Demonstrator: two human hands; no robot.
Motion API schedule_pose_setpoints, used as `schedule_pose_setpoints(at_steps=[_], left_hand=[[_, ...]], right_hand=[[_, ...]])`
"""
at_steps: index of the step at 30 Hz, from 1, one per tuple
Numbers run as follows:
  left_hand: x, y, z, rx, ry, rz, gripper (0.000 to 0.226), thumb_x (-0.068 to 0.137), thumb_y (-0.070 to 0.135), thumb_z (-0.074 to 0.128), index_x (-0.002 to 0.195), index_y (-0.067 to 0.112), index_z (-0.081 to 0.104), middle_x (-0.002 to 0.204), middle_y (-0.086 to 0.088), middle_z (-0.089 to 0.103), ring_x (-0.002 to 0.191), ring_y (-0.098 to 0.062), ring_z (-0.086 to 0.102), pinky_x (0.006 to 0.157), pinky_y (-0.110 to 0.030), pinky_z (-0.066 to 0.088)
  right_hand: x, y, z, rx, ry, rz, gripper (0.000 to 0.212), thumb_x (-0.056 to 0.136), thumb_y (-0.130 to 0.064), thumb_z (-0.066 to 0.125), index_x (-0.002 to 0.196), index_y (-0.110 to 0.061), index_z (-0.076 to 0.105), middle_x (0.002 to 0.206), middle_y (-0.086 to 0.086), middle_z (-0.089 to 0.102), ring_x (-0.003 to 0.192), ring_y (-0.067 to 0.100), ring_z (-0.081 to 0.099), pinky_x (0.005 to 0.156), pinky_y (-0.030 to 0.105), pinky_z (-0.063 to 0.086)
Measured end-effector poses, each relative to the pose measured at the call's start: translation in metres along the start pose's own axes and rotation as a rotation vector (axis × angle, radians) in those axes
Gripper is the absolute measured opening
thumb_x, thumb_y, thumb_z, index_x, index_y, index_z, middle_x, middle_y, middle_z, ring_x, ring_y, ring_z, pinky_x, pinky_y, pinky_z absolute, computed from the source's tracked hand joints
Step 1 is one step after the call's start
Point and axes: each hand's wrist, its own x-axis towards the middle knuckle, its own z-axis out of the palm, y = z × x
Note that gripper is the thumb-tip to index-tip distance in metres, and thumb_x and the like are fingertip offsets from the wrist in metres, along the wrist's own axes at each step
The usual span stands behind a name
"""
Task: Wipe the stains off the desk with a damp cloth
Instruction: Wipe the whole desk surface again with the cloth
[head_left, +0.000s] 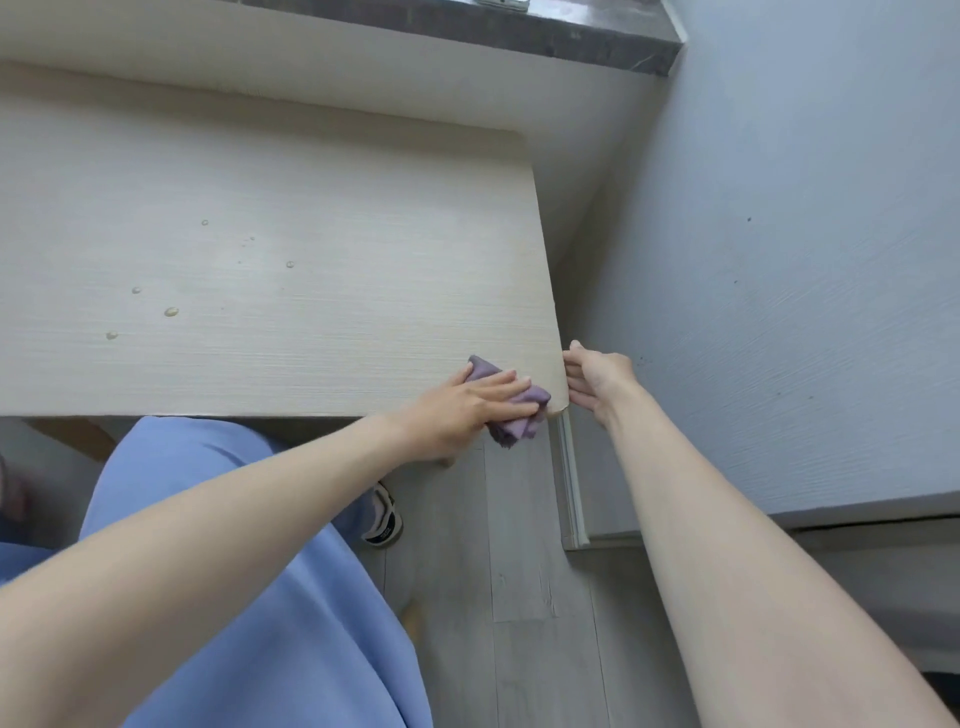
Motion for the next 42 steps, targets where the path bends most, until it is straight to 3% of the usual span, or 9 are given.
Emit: schedule_pose_setpoints(at_steps=[5, 10, 16, 21, 26, 30, 32, 37, 42], left_hand=[[0.034, 0.012, -0.005, -0.092, 0.090, -0.282, 0.068, 0.090, -0.004, 0.031, 0.148, 0.031, 0.023, 0.159, 0.006, 0.005, 0.147, -0.014, -0.003, 0.116, -0.044, 0.000], [0.009, 0.019, 0.005, -0.049, 0.002, -0.051, 0.065, 0.094, -0.002, 0.031, 0.149, 0.033, 0.018, 0.159, 0.008, 0.005, 0.147, -0.013, -0.001, 0.115, -0.043, 0.002], [0.055, 0.028, 0.003, -0.084, 0.073, -0.253, 0.063, 0.093, 0.002, 0.033, 0.148, 0.032, 0.024, 0.159, 0.006, 0.006, 0.147, -0.014, -0.002, 0.116, -0.048, 0.001], [0.034, 0.024, 0.014, 0.043, 0.033, -0.022, 0.065, 0.096, 0.003, 0.034, 0.149, 0.035, 0.015, 0.159, 0.009, 0.006, 0.147, -0.013, 0.001, 0.115, -0.044, 0.007], [0.067, 0.022, -0.001, -0.082, 0.129, -0.211, 0.050, 0.095, 0.029, 0.045, 0.144, 0.033, 0.035, 0.157, 0.007, 0.017, 0.146, -0.013, 0.008, 0.115, -0.049, 0.011], [0.049, 0.020, 0.013, 0.040, 0.039, -0.064, 0.059, 0.097, 0.009, 0.038, 0.148, 0.034, 0.022, 0.158, 0.008, 0.010, 0.146, -0.014, 0.005, 0.113, -0.044, 0.014], [0.046, 0.011, 0.005, 0.053, 0.035, -0.013, 0.053, 0.100, 0.018, 0.040, 0.147, 0.035, 0.024, 0.158, 0.007, 0.011, 0.146, -0.013, 0.007, 0.114, -0.044, 0.014], [0.081, 0.014, -0.021, -0.044, 0.057, -0.238, 0.054, 0.095, 0.008, 0.032, 0.145, 0.028, 0.033, 0.158, 0.003, 0.015, 0.146, -0.015, 0.005, 0.114, -0.049, 0.008], [0.050, 0.018, -0.005, 0.005, 0.060, -0.037, 0.051, 0.095, 0.043, 0.028, 0.144, 0.032, 0.034, 0.157, 0.005, 0.018, 0.146, -0.013, 0.013, 0.112, -0.042, 0.015]], right_hand=[[-0.005, 0.008, -0.006, 0.115, 0.014, 0.024, 0.037, 0.099, -0.025, 0.048, 0.121, 0.003, 0.056, 0.118, 0.021, 0.062, 0.075, 0.019, 0.062, 0.057, 0.017, 0.051], [0.001, 0.010, -0.011, 0.192, -0.003, 0.070, 0.042, 0.100, -0.032, 0.044, 0.121, 0.002, 0.055, 0.120, 0.024, 0.060, 0.090, 0.026, 0.060, 0.077, 0.030, 0.050], [0.001, 0.007, -0.010, 0.195, -0.039, 0.066, 0.050, 0.099, -0.044, 0.041, 0.119, -0.001, 0.057, 0.113, 0.018, 0.064, 0.077, 0.020, 0.063, 0.063, 0.025, 0.052], [0.002, 0.008, -0.013, 0.157, -0.030, 0.071, 0.055, 0.099, -0.048, 0.034, 0.120, -0.002, 0.057, 0.114, 0.017, 0.062, 0.086, 0.023, 0.061, 0.065, 0.024, 0.049], [0.000, 0.006, -0.011, 0.172, -0.059, 0.060, 0.058, 0.100, -0.049, 0.030, 0.117, -0.001, 0.059, 0.104, 0.013, 0.066, 0.071, 0.016, 0.063, 0.057, 0.023, 0.050], [0.004, 0.006, -0.010, 0.172, -0.016, 0.058, 0.061, 0.100, -0.051, 0.027, 0.122, -0.002, 0.056, 0.093, 0.011, 0.064, 0.067, 0.016, 0.060, 0.056, 0.025, 0.048], [0.006, 0.007, -0.007, 0.185, 0.002, 0.062, 0.060, 0.100, -0.049, 0.028, 0.121, -0.001, 0.056, 0.100, 0.015, 0.065, 0.065, 0.016, 0.059, 0.054, 0.024, 0.048], [0.005, 0.008, -0.002, 0.240, 0.006, 0.059, 0.058, 0.102, -0.045, 0.028, 0.117, 0.002, 0.058, 0.113, 0.019, 0.065, 0.075, 0.022, 0.062, 0.056, 0.023, 0.050], [0.014, 0.011, -0.003, 0.253, 0.035, 0.090, 0.059, 0.102, -0.044, 0.027, 0.120, 0.003, 0.057, 0.090, 0.014, 0.066, 0.064, 0.020, 0.059, 0.055, 0.027, 0.049]])
